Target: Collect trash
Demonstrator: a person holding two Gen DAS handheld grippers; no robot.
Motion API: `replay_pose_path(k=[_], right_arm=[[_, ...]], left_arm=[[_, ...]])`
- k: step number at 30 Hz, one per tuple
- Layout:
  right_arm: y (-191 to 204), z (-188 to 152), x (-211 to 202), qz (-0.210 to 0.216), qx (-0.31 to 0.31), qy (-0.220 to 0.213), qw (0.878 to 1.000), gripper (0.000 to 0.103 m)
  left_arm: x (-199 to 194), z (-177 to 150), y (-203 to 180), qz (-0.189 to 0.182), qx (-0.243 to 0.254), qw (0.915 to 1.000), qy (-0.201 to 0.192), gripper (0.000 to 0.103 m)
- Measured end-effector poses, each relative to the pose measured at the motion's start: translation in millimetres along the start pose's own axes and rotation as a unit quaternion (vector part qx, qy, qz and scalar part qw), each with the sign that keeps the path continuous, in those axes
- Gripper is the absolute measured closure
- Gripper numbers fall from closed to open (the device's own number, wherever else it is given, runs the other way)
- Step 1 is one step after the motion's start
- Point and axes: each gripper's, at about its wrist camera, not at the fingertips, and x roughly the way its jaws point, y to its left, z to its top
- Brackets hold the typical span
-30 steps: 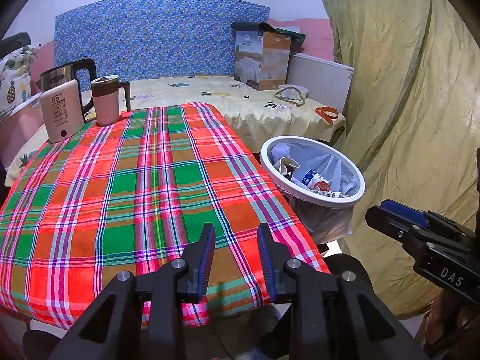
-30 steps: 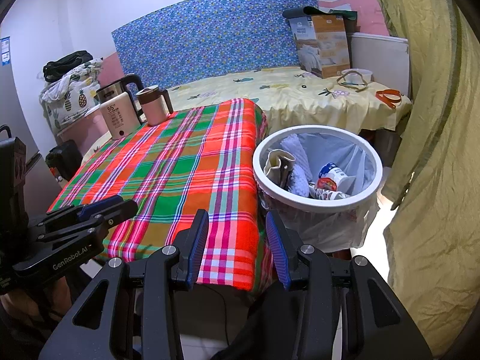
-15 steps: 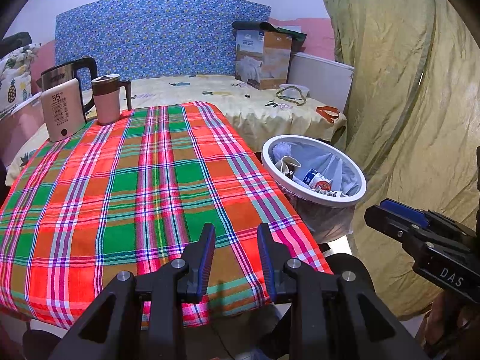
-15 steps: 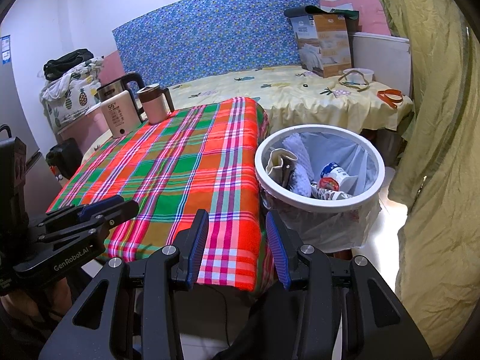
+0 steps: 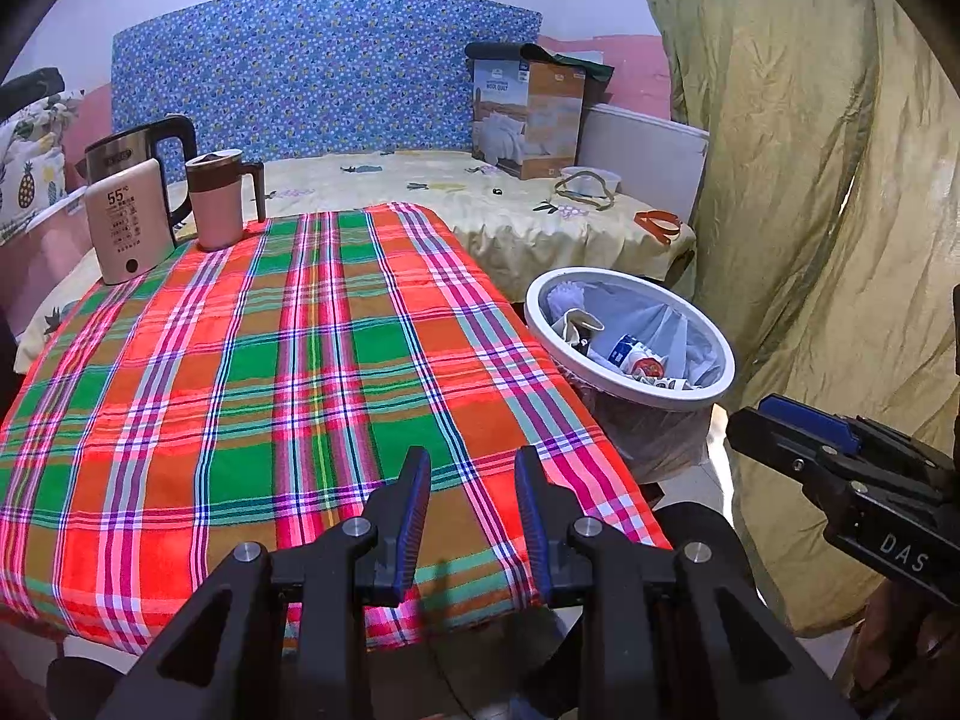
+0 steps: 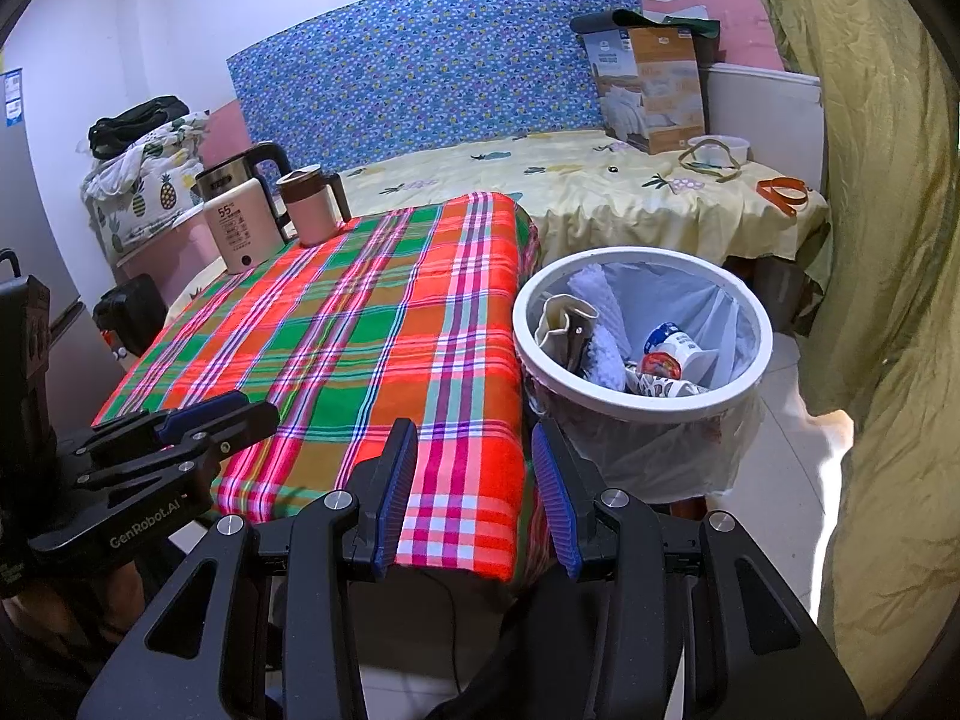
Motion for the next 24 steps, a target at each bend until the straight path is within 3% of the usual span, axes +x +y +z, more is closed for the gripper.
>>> replay_pose_path(k=[24], right_arm=[[3.0, -2.7, -0.7, 0.002, -0.001, 0.002, 1.0, 0.061]], left_arm=[[2.2, -2.9, 0.0, 0.006, -0.008, 0.9999, 0.007, 0.074]])
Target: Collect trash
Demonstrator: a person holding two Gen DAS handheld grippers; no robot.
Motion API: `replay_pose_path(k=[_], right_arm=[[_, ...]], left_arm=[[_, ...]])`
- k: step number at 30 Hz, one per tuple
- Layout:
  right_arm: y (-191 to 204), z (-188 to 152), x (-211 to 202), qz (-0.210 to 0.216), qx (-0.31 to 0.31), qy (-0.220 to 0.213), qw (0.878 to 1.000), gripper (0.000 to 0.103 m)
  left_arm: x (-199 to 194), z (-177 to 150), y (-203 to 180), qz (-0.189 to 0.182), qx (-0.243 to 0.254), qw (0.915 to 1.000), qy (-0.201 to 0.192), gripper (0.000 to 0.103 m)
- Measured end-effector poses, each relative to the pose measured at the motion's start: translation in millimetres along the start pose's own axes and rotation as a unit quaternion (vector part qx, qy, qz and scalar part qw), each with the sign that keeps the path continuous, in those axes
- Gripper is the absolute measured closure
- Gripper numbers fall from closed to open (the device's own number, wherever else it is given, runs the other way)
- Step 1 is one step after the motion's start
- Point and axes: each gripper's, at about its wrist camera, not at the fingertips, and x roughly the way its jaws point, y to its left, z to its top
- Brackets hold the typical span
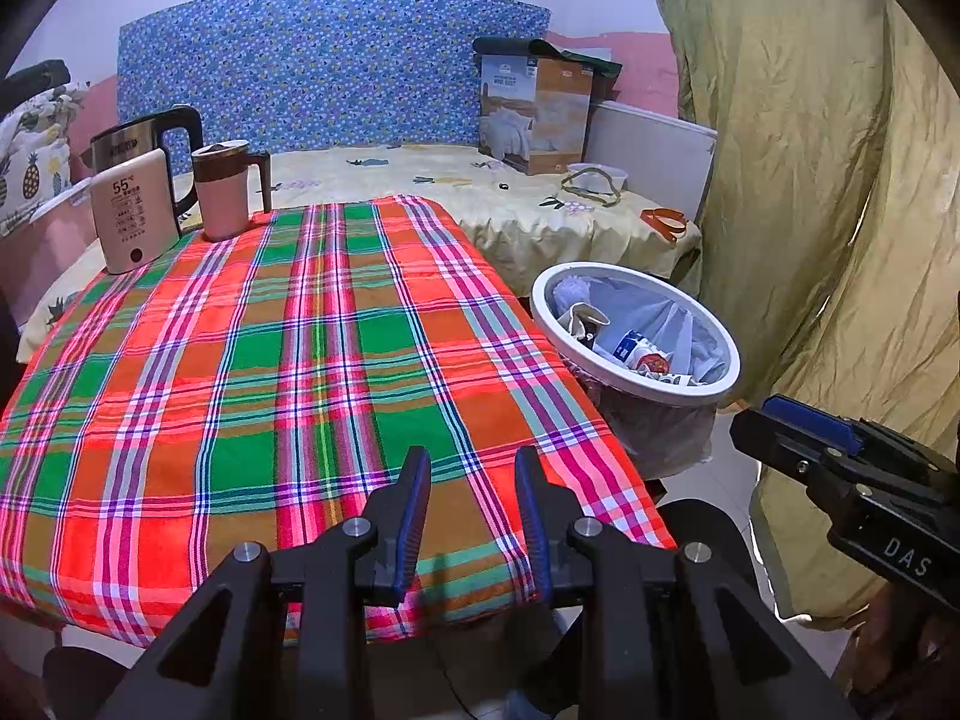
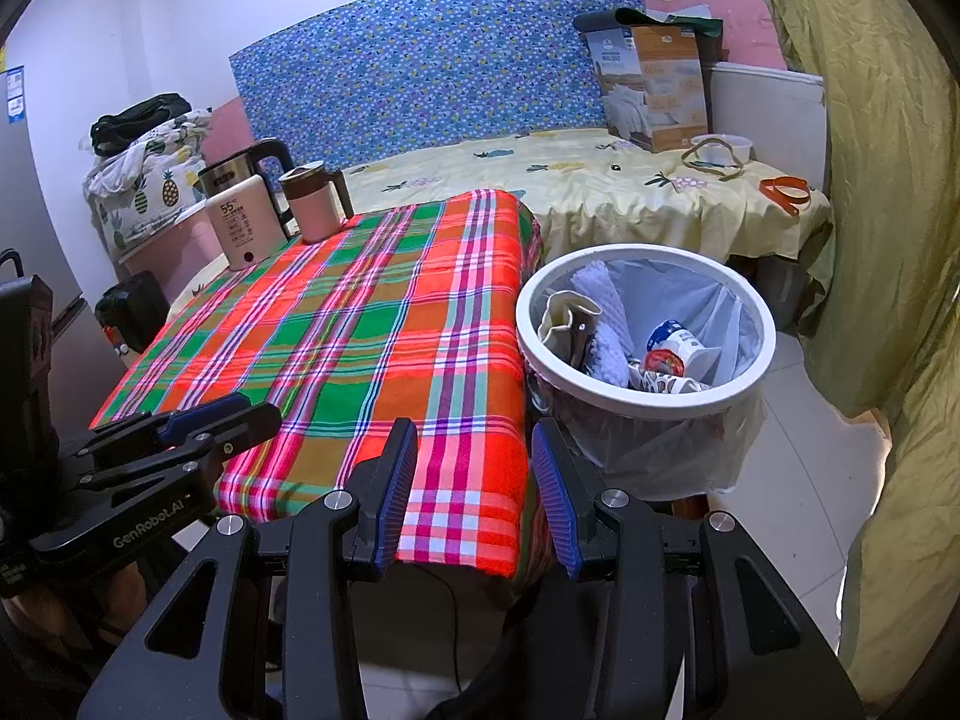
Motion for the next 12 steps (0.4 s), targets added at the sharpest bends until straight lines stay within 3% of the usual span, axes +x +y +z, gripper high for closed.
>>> replay_pose_path(k=[12], right_arm=[[0.0, 0.2, 0.3, 0.001, 0.0, 0.001, 1.0, 0.061]], left_arm=[[0.6, -1.1, -1.5, -0.005, 0.002, 1.0, 0.0, 0.074]])
